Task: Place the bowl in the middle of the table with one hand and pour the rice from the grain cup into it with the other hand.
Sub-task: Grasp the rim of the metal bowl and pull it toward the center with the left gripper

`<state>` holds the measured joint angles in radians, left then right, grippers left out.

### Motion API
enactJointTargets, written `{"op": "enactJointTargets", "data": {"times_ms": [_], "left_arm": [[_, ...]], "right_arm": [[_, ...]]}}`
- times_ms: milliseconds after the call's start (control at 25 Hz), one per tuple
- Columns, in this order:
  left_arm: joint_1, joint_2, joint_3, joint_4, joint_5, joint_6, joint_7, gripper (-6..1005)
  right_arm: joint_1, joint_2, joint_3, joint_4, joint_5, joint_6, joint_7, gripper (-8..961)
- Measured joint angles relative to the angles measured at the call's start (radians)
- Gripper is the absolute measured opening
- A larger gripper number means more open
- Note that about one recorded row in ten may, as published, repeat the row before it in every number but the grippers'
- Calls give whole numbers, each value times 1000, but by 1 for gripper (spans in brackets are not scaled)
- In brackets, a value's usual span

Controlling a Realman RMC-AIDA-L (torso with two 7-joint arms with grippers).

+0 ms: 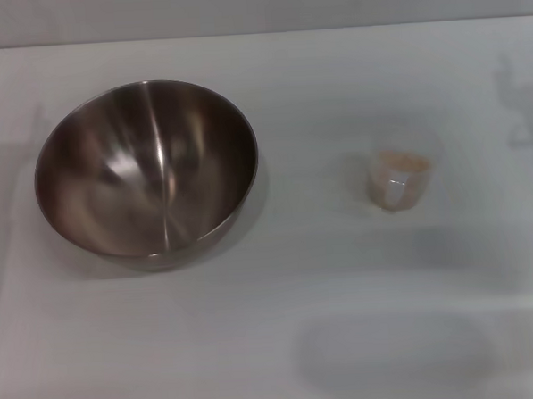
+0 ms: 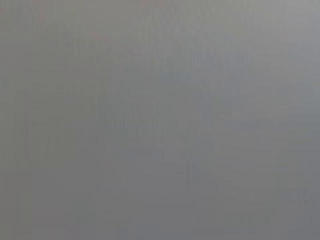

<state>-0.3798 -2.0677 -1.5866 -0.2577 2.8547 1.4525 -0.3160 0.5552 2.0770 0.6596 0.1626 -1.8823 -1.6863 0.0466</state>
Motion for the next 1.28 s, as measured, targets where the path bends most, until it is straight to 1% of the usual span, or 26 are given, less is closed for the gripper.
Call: {"op": "enactJointTargets", "data": {"times_ms": [480, 720, 920, 1040, 1120, 1280], "left_arm": [[4, 0, -1, 0, 0, 0, 0, 840], [-1, 0, -1, 0, 0, -13, 0, 840], [-4, 2, -14, -11, 0, -35, 0, 839], [-9, 3, -24, -12, 0, -42, 0, 839], [-12, 3, -27, -13, 0, -48, 0, 839], [-16, 5, -33, -14, 0, -57, 0, 839]], "right_arm": [[0, 0, 9, 0, 0, -1, 0, 550], [-5, -1, -8, 0, -17, -3, 1, 549], [-11, -9, -17, -22, -145, -16, 74, 550], [-19, -7, -17, -53, -248, -48, 93, 551], [-41, -5, -18, -62, -303, -74, 94, 550], [-108, -4, -18, -59, -372, -134, 95, 549]]}}
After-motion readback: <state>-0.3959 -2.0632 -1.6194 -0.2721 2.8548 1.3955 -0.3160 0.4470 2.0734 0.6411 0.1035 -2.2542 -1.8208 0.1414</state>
